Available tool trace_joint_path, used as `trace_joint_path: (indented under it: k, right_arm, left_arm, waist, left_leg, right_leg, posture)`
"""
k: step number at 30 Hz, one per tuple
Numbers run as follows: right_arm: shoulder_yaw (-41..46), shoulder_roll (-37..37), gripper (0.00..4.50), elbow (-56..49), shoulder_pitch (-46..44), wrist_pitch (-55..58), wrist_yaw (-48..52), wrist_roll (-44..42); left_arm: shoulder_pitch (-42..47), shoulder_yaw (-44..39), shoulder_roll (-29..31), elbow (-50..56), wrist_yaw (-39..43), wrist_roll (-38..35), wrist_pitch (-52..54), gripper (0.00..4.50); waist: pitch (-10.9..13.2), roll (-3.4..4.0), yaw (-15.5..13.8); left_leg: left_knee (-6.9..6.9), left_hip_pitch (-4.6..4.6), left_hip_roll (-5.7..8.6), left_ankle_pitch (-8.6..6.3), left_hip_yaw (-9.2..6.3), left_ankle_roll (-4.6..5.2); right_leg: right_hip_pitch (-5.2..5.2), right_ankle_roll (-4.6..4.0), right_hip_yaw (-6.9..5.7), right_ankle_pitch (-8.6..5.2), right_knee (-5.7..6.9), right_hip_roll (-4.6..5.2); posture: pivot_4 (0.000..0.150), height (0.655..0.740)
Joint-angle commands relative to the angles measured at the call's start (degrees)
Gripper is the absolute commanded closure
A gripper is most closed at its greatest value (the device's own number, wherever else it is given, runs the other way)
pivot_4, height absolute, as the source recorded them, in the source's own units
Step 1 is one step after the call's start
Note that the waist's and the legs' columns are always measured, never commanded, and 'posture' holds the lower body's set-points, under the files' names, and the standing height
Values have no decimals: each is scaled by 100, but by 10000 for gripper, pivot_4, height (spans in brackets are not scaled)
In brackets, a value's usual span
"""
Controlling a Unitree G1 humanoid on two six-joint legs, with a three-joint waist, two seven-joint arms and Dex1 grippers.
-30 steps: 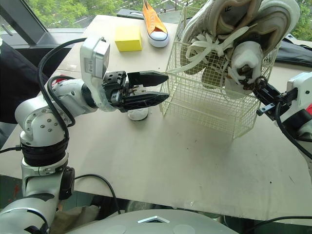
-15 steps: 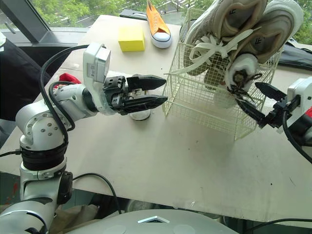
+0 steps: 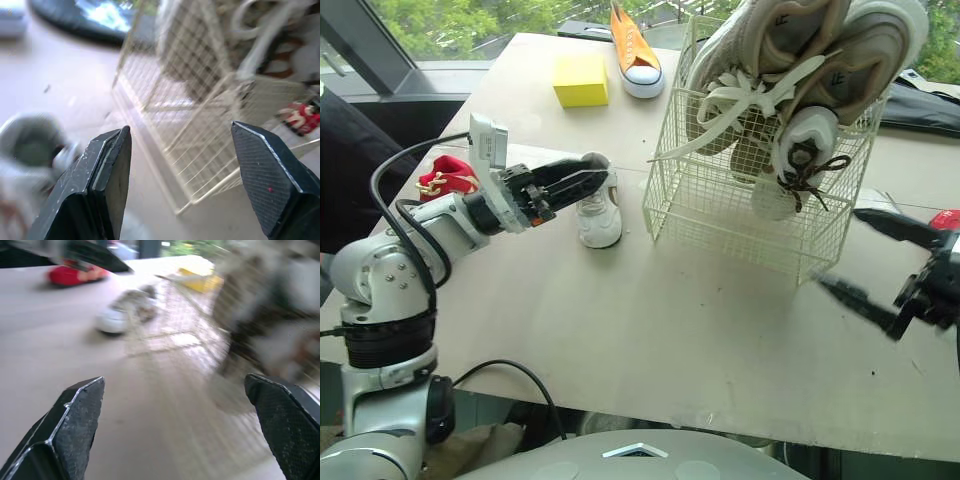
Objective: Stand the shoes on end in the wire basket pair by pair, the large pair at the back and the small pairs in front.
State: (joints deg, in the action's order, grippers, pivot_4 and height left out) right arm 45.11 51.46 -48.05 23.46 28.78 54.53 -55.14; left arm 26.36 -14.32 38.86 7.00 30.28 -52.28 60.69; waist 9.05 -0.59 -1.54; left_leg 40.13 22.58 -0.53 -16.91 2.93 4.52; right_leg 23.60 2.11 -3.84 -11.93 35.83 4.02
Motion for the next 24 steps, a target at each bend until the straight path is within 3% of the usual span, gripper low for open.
trace_joint_path:
  k: [1,5,11,18,19,24]
  right_arm:
    - [-271,253,686,-382,-215,-81,2,109]
    - [-692,353,686,-546,-663,-66,-314,-19]
    - [-881,269,686,-694,-644,-58,-458,104]
    - [-1035,151,0,-742,-530,-106,-500,237]
    - [-1058,138,0,-747,-510,-112,-498,266]
    - [-1053,37,0,-768,-373,-147,-487,316]
  left_arm:
    - [438,-58,263,-830,-47,180,458,10490]
    - [1014,436,358,-1723,31,650,820,10490]
    - [1732,1241,172,-2687,655,1231,883,10490]
    - [2060,2214,8,-3275,1721,1890,724,42590]
    - [2071,2208,-20,-3332,1788,1934,720,44267]
    - [2122,1529,-186,-3480,1857,1774,791,44267]
  waist:
    - [5,-17,1]
    - [8,-35,-70]
    - [10,-42,-126]
    - [9,-41,-135]
    - [9,-41,-136]
    - [8,-39,-153]
  left_leg:
    - [1,0,0,1,-1,-2]
    - [3,6,9,16,0,-29]
    - [1,25,12,17,-9,-33]
    - [0,25,12,15,-8,-33]
    - [0,25,13,14,-9,-33]
    - [0,25,16,8,-10,-37]
  right_leg:
    - [-1,1,-3,0,0,1]
    - [1,-4,-3,3,-2,10]
    - [9,-25,-8,14,-9,14]
    - [9,-25,-10,13,-15,25]
    - [9,-25,-11,14,-15,29]
    - [9,-26,-14,14,-15,46]
  posture:
    - [1500,7400]
    - [1500,7400]
    - [1500,7400]
    - [1500,7400]
    - [1500,7400]
    - [1500,7400]
